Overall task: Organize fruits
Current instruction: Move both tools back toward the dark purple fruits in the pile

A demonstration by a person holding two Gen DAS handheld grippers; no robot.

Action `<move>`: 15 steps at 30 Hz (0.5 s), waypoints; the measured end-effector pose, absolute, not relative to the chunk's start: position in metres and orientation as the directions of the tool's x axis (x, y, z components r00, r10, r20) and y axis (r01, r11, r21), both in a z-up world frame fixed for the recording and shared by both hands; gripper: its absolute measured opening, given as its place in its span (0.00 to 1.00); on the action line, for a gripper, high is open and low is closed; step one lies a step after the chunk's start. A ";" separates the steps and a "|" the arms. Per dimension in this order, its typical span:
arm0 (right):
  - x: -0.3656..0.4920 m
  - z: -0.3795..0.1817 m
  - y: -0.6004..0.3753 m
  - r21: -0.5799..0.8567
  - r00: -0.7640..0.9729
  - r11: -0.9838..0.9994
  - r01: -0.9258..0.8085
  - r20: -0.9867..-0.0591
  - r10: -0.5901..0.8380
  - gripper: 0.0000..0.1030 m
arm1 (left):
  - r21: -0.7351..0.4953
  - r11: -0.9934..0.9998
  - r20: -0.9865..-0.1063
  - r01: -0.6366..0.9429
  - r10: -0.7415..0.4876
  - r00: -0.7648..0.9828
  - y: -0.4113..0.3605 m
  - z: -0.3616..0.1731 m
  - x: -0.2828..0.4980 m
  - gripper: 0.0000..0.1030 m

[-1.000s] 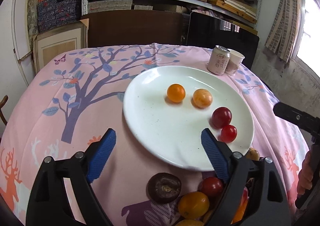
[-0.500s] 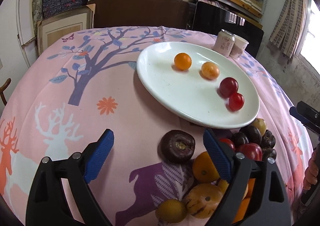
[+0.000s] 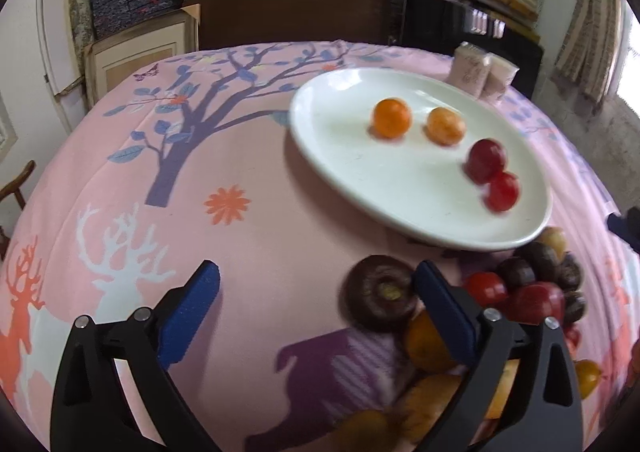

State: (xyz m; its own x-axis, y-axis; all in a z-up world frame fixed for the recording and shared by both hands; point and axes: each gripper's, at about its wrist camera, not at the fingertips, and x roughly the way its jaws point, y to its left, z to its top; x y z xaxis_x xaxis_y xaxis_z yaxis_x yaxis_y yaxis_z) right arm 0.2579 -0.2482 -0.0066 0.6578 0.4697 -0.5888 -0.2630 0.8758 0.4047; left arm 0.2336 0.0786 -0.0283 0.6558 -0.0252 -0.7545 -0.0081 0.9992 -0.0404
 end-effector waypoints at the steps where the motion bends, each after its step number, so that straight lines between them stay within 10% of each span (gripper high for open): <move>1: 0.258 -0.007 -0.249 0.406 0.658 0.876 -0.262 -0.589 0.470 0.88 | -0.059 0.998 -0.759 -0.008 -0.040 0.650 0.082 -0.029 0.234 0.96; 15: 0.260 -0.008 -0.252 0.412 0.651 0.876 -0.252 -0.598 0.468 0.88 | -0.049 0.999 -0.763 0.018 -0.049 0.644 0.079 -0.029 0.231 0.96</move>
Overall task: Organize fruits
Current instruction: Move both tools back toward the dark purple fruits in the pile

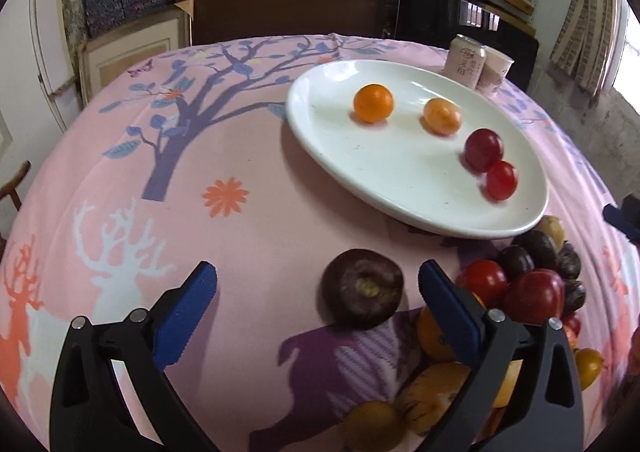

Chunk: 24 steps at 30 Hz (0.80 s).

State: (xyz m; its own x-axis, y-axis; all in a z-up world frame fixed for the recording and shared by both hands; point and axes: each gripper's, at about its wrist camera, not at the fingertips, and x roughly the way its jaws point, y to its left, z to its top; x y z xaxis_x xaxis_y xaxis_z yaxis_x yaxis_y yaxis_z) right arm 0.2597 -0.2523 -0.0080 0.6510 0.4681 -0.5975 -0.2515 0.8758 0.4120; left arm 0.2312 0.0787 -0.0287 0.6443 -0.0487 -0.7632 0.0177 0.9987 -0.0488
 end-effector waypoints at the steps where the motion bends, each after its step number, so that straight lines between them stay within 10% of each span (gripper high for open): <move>1: 0.260 -0.008 -0.252 0.409 0.651 0.877 -0.251 -0.600 0.466 0.88 | -0.042 0.999 -0.763 0.017 -0.042 0.645 0.078 -0.029 0.232 0.96; 24: 0.254 -0.035 -0.219 0.165 0.618 0.940 -0.299 -0.717 0.323 0.81 | 0.016 0.998 -0.792 -0.053 0.045 0.609 0.100 -0.036 0.228 0.96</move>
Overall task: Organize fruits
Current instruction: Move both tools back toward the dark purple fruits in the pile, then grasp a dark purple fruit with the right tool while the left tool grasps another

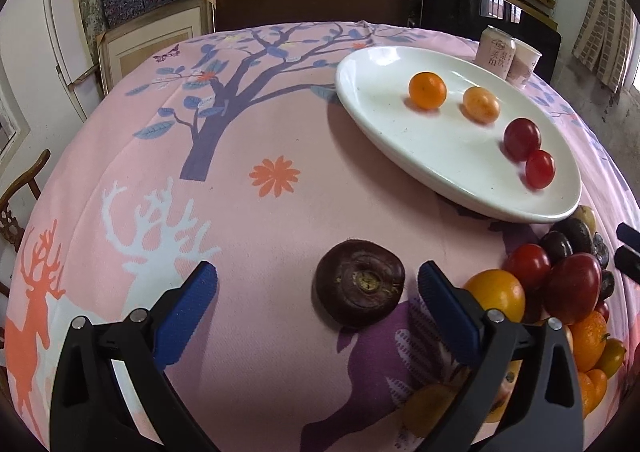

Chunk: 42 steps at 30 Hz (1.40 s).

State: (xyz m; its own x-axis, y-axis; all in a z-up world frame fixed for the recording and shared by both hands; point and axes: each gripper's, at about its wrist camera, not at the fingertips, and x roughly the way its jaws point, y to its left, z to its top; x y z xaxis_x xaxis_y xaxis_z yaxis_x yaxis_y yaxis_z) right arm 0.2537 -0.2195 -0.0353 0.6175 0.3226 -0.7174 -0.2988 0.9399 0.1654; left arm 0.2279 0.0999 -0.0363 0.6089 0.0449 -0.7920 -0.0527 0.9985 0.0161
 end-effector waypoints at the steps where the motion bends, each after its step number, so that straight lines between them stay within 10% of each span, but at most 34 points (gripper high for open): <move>1: 0.254 -0.038 -0.218 0.149 0.618 0.944 -0.296 -0.724 0.308 0.76 | 0.018 0.998 -0.793 -0.054 0.047 0.607 0.099 -0.037 0.228 0.96; 23: 0.263 -0.039 -0.242 0.109 0.647 0.969 -0.223 -0.727 0.231 0.73 | 0.011 0.998 -0.815 -0.063 0.046 0.578 0.102 -0.043 0.232 0.96; 33: 0.266 -0.052 -0.226 0.039 0.614 0.966 -0.257 -0.765 0.194 0.45 | 0.004 0.999 -0.783 -0.035 0.025 0.622 0.095 -0.035 0.228 0.95; 38: 0.265 -0.051 -0.224 0.033 0.614 0.963 -0.266 -0.765 0.196 0.40 | -0.024 1.000 -0.788 -0.020 -0.006 0.616 0.096 -0.037 0.230 0.62; 42: 0.266 -0.051 -0.226 0.046 0.611 0.963 -0.265 -0.764 0.205 0.39 | -0.034 0.999 -0.786 -0.018 -0.016 0.617 0.097 -0.038 0.230 0.62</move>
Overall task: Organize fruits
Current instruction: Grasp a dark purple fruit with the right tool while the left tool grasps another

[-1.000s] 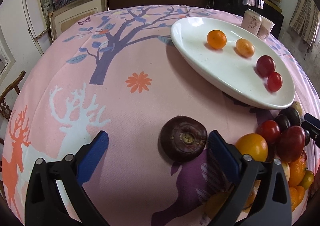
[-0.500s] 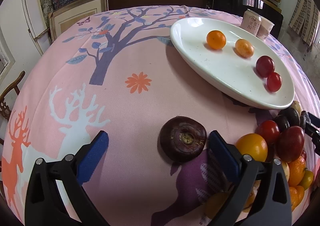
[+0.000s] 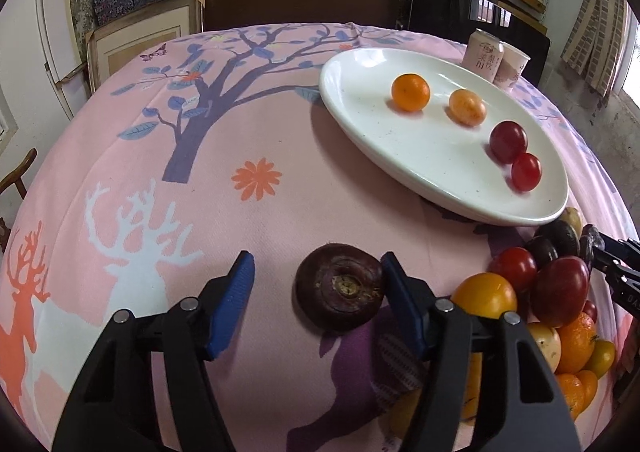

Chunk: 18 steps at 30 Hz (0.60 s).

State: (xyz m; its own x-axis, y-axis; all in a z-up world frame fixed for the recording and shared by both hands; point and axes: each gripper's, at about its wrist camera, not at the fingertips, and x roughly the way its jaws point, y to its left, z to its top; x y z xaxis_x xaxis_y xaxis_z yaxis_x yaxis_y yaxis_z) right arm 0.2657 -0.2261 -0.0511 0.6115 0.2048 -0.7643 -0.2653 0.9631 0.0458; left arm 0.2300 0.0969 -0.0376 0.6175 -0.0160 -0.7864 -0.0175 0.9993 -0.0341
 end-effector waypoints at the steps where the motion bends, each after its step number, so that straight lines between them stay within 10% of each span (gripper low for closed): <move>1: 0.266 -0.051 -0.227 0.052 0.611 0.963 -0.265 -0.763 0.209 0.39 | -0.032 0.999 -0.785 -0.018 -0.014 0.619 0.097 -0.037 0.230 0.59; 4: 0.266 -0.048 -0.231 0.064 0.624 0.967 -0.247 -0.753 0.209 0.39 | -0.034 0.999 -0.779 -0.018 -0.015 0.627 0.096 -0.036 0.228 0.40; 18: 0.268 -0.012 -0.256 0.226 0.701 0.951 -0.211 -0.643 0.308 0.39 | -0.076 0.997 -0.653 -0.017 -0.037 0.756 0.086 0.021 0.212 0.40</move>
